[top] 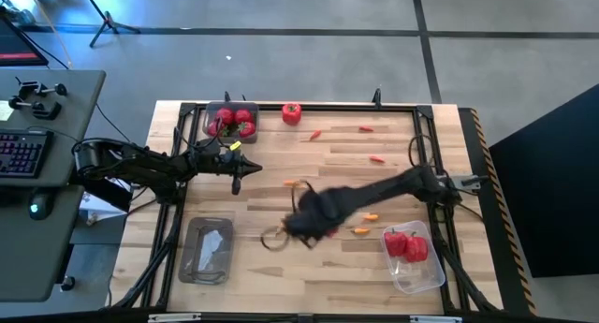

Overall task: Sort produce into baskets
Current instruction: Put the red bell pepper into the transparent bin

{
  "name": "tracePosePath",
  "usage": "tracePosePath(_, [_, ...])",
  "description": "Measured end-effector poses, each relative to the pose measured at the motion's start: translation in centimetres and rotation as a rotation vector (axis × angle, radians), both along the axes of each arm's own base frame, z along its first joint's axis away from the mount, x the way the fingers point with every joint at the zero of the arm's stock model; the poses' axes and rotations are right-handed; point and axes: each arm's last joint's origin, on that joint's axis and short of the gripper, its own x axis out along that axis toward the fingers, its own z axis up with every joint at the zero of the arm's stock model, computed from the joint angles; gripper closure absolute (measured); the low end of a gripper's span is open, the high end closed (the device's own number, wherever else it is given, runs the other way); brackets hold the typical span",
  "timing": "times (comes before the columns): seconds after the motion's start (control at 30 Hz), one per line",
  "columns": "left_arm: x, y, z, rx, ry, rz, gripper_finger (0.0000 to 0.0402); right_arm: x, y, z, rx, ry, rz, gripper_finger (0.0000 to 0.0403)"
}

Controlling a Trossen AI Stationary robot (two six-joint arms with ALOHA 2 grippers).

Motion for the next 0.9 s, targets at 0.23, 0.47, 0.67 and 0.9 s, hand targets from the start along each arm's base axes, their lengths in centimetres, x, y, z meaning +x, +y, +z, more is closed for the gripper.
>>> tracePosePath(0.23, [0.0,-0.1,0.0,-0.001,0.004,-0.004,0.0401,-5.6,6.9,-0.2,0.092,0.072,-0.158,0.0153])
tracePosePath(0.47, [0.0,-0.1,-0.1,-0.002,0.006,-0.005,0.0401,-11.7,9.7,-1.9,0.097,0.25,-0.352,0.0153])
tracePosePath(0.67, [0.0,-0.1,-0.1,-0.012,0.006,-0.002,0.0401,-16.5,9.8,-2.8,0.043,0.332,-0.461,0.0153])
tracePosePath(0.9, [0.0,-0.1,-0.1,-0.013,0.006,-0.002,0.0401,-19.0,10.0,-6.0,0.037,0.331,-0.451,0.0153])
